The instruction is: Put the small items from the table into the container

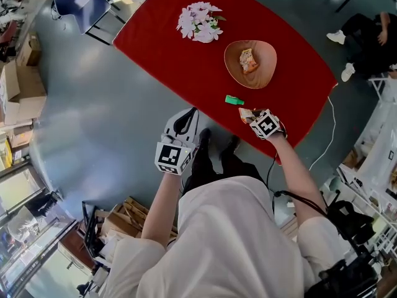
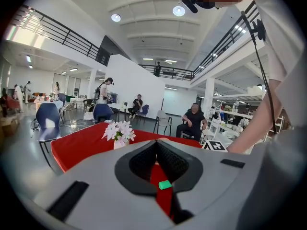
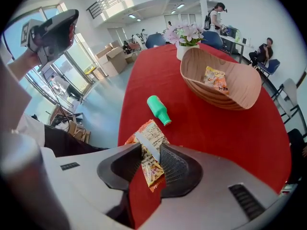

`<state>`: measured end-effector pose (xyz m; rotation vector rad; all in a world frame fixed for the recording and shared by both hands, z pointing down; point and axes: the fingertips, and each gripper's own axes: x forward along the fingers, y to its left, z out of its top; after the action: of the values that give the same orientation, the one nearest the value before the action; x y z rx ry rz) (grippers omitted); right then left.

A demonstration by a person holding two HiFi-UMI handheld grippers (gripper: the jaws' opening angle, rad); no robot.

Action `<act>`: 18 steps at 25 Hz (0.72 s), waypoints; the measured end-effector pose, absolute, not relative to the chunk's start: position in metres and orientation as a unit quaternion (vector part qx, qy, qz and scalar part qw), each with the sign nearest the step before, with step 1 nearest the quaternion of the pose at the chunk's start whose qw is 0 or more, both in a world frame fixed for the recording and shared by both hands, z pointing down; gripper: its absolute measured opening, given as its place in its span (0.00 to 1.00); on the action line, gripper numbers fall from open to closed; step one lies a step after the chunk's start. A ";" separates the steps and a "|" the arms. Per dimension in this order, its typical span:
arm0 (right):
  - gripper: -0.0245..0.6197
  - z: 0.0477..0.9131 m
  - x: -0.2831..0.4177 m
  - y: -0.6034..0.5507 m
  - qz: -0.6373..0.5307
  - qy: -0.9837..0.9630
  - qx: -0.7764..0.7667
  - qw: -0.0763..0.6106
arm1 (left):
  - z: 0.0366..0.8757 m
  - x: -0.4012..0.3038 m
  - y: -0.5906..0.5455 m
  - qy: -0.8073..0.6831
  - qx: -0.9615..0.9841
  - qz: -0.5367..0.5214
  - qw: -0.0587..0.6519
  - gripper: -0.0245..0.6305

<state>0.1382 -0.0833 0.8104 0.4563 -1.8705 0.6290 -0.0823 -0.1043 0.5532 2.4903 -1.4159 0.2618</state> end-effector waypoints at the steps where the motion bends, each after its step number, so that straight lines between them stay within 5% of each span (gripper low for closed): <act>1: 0.24 0.808 0.137 -0.086 0.263 -0.786 0.191 0.527 | 0.552 -0.082 -0.107 -0.487 0.859 0.090 0.130 0.05; 18: 0.24 0.737 0.130 -0.175 0.239 -0.817 0.239 0.468 | 0.521 -0.076 -0.144 -0.484 0.866 0.072 0.100 0.05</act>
<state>0.1300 -0.1750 0.7370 0.5863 -2.0029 0.5867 -0.0765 -0.1442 0.5207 2.5603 -1.4300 0.2119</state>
